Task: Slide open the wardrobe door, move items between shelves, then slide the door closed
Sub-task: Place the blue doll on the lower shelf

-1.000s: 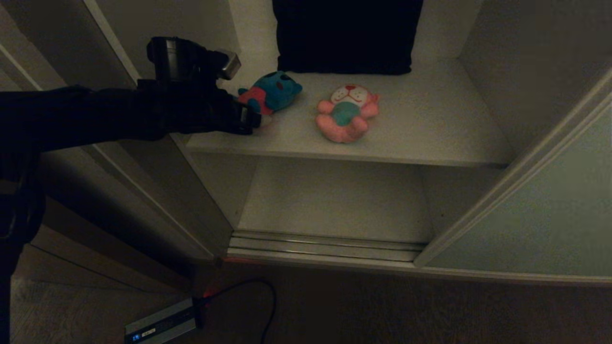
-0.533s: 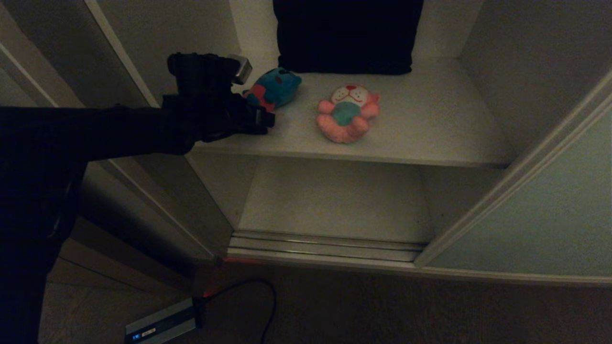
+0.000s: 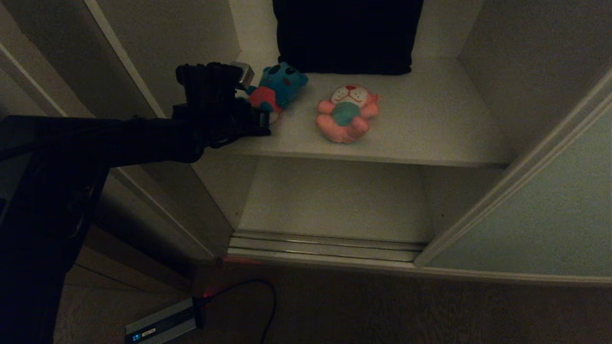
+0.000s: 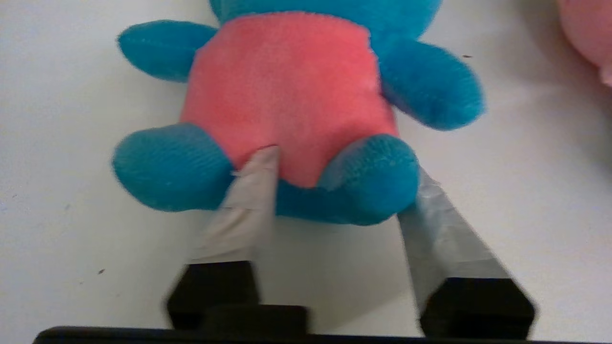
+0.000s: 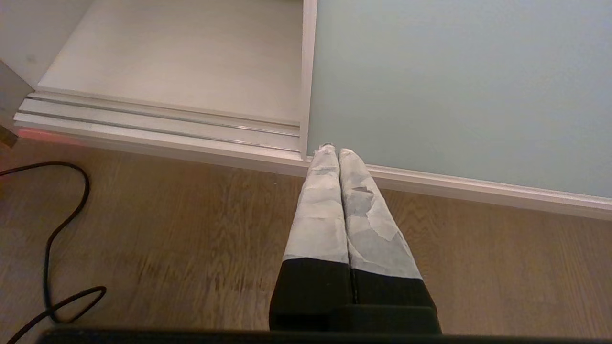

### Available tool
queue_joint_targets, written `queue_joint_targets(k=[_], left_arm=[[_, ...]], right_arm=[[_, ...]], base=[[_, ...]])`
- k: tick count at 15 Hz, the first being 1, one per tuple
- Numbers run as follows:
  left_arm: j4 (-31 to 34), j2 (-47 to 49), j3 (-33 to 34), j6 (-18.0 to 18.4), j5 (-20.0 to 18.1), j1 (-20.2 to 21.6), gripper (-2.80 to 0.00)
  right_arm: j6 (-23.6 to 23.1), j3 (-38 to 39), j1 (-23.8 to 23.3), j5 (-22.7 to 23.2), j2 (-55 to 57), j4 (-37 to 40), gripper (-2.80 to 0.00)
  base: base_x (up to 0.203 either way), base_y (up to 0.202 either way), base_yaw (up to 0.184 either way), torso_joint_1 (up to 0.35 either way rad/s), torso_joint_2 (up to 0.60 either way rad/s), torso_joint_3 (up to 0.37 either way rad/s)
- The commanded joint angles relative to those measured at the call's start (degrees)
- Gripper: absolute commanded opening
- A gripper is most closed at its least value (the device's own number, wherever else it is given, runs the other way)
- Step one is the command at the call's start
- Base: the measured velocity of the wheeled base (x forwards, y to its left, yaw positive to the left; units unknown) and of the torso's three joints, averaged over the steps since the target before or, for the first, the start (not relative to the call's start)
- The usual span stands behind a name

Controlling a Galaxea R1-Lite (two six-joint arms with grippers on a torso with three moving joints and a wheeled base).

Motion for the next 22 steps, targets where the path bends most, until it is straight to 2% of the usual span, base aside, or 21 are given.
queue_joint_targets(k=[1, 3, 6, 9, 12, 14, 16, 17, 19, 22], left_arm=[[-0.01, -0.53, 0.07, -0.08, -0.06, -0.01, -2.80], [0.44, -2.87, 0.07, -2.06, 0.02, -0.03, -2.80], [0.59, -6.10, 0.09, -2.89, -0.04, -0.20, -2.80], [0.99, -10.40, 0.16, -7.18, 0.07, -1.13, -2.80], [6.58, -13.28, 0.34, -8.10, 0.12, -1.17, -2.80], [8.05, -16.04, 0.91, -10.38, 0.32, -1.34, -2.80], [9.43, -19.18, 1.06, -12.60, 2.35, -2.10, -2.80], [12.16, -21.02, 1.10, -13.12, 3.09, -2.51, -2.80], [16.84, -24.04, 2.69, -13.40, 3.46, -3.11, -2.80], [20.35, -30.28, 8.51, -12.72, 3.34, -5.23, -2.80]], right_arm=[[-0.06, 0.18, -0.04, 0.00, 0.01, 0.02, -2.80], [-0.06, 0.26, -0.04, 0.00, 0.01, 0.02, -2.80], [-0.06, 0.18, 0.05, 0.00, 0.01, 0.02, -2.80], [-0.06, 0.23, -0.04, 0.00, 0.01, 0.02, -2.80], [-0.06, 0.18, -0.04, 0.00, -0.03, 0.02, -2.80], [-0.06, 0.18, -0.04, 0.00, 0.01, 0.02, -2.80], [-0.06, 0.18, 0.04, 0.00, 0.01, 0.01, -2.80], [-0.06, 0.22, 0.00, 0.00, 0.01, 0.02, -2.80], [-0.06, 0.18, 0.05, 0.00, 0.01, 0.02, -2.80], [-0.06, 0.18, 0.05, 0.00, 0.01, 0.02, -2.80]], base=[[0.000, 0.000, 0.000, 0.000, 0.00, 0.000], [0.000, 0.000, 0.000, 0.000, 0.00, 0.000], [0.000, 0.000, 0.000, 0.000, 0.00, 0.000], [0.000, 0.000, 0.000, 0.000, 0.00, 0.000], [0.000, 0.000, 0.000, 0.000, 0.00, 0.000], [0.000, 0.000, 0.000, 0.000, 0.00, 0.000], [0.000, 0.000, 0.000, 0.000, 0.00, 0.000], [0.000, 0.000, 0.000, 0.000, 0.00, 0.000], [0.000, 0.000, 0.000, 0.000, 0.00, 0.000], [0.000, 0.000, 0.000, 0.000, 0.00, 0.000]])
